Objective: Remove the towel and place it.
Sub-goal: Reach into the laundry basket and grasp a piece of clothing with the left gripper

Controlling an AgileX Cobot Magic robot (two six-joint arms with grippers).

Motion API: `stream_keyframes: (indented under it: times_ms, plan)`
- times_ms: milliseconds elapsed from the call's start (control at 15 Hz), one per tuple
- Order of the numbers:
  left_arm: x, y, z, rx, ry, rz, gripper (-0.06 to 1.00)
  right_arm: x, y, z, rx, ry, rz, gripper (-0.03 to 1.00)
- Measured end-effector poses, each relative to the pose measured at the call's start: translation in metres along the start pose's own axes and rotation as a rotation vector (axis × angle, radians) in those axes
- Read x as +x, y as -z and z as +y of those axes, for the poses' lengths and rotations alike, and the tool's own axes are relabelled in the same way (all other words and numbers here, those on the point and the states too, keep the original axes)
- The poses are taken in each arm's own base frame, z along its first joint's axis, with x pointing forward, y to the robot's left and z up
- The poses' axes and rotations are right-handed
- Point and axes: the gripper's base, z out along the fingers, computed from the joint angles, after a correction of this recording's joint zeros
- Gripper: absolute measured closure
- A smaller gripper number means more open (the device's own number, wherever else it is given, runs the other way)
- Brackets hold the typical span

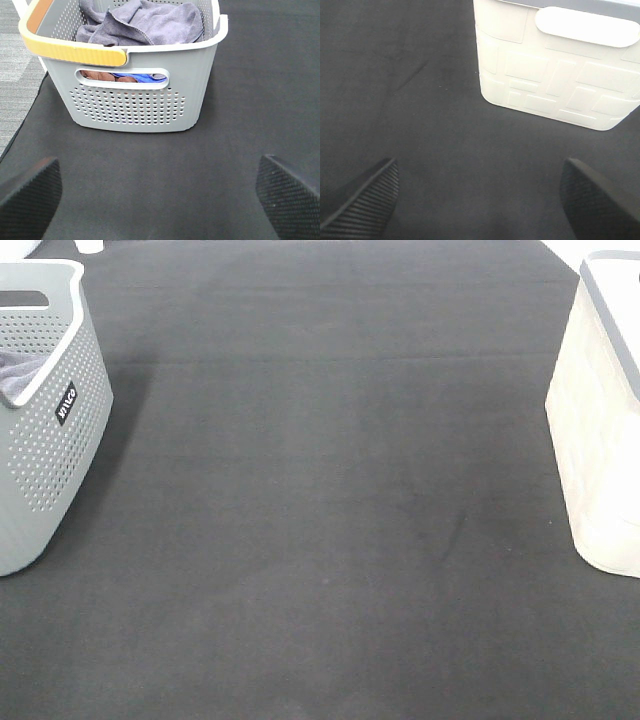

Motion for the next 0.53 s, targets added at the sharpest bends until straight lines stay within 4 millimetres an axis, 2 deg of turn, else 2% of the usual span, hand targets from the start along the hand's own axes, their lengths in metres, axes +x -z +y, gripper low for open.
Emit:
stream_keyframes:
  times_ms: [533]
  plan:
    - [0.0, 0.0, 0.0, 0.0, 0.0, 0.0, -0.05, 0.0, 0.0, 0.0, 0.0, 0.0, 0.0, 0.17]
